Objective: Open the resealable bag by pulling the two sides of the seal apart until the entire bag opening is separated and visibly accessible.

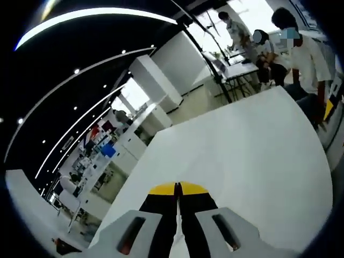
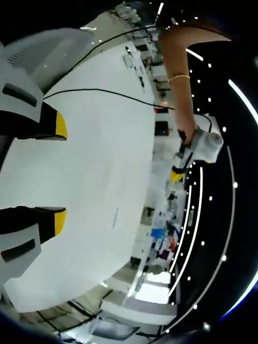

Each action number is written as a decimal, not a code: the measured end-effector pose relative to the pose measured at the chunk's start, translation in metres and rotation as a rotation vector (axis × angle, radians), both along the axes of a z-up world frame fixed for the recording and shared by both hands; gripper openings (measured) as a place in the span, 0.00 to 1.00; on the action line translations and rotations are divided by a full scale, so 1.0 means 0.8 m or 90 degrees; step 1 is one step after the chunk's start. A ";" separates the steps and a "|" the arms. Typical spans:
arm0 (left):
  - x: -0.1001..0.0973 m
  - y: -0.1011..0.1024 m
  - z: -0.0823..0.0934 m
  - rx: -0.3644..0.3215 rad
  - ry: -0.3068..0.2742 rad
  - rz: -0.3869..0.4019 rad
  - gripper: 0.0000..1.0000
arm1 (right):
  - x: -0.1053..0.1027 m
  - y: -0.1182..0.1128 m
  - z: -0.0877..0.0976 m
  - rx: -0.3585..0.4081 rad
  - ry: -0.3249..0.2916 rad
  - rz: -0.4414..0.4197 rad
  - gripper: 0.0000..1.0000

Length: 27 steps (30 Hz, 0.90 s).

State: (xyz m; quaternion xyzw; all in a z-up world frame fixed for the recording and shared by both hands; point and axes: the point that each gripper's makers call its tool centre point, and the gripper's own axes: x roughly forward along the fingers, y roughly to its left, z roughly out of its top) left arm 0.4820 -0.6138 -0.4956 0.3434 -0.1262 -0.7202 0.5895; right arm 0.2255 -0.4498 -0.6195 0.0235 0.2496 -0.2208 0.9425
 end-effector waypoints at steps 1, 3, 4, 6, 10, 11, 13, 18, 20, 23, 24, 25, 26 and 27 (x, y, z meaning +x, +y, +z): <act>0.000 -0.009 0.004 -0.005 0.038 -0.001 0.00 | -0.001 -0.001 -0.001 0.000 0.005 -0.004 0.47; 0.005 -0.023 0.009 -0.016 0.034 -0.006 0.00 | -0.006 -0.009 0.007 -0.055 0.041 -0.006 0.47; 0.010 -0.030 0.010 -0.015 0.020 0.000 0.00 | -0.005 -0.008 0.010 -0.055 0.035 -0.006 0.47; 0.019 -0.047 0.012 -0.027 -0.016 0.002 0.00 | -0.002 -0.011 0.020 -0.041 -0.001 -0.021 0.47; 0.017 -0.068 0.010 -0.050 -0.039 -0.027 0.00 | -0.005 -0.021 0.022 -0.042 0.005 -0.029 0.47; 0.019 -0.077 0.001 -0.041 -0.045 -0.032 0.00 | -0.008 -0.025 0.022 -0.034 0.002 -0.038 0.47; 0.019 -0.081 -0.009 -0.033 -0.053 -0.034 0.00 | -0.010 -0.027 0.021 -0.024 -0.001 -0.042 0.47; 0.014 -0.075 -0.060 -0.024 -0.019 -0.048 0.00 | -0.014 -0.028 0.018 -0.014 0.002 -0.047 0.47; 0.016 -0.073 -0.077 -0.027 -0.025 -0.050 0.00 | -0.013 -0.027 0.017 -0.010 0.004 -0.045 0.47; 0.009 -0.056 -0.129 0.016 -0.027 -0.061 0.00 | -0.013 -0.026 0.014 -0.006 0.009 -0.044 0.47; 0.007 -0.052 -0.141 0.031 -0.024 -0.066 0.00 | -0.014 -0.026 0.014 -0.004 0.009 -0.047 0.47; 0.002 -0.044 -0.157 0.050 -0.021 -0.069 0.00 | -0.014 -0.026 0.014 -0.003 0.009 -0.048 0.47; 0.000 -0.039 -0.167 0.062 -0.020 -0.074 0.00 | -0.014 -0.027 0.013 -0.002 0.010 -0.047 0.47; -0.002 -0.033 -0.177 0.071 -0.019 -0.074 0.00 | -0.014 -0.027 0.013 -0.001 0.011 -0.048 0.47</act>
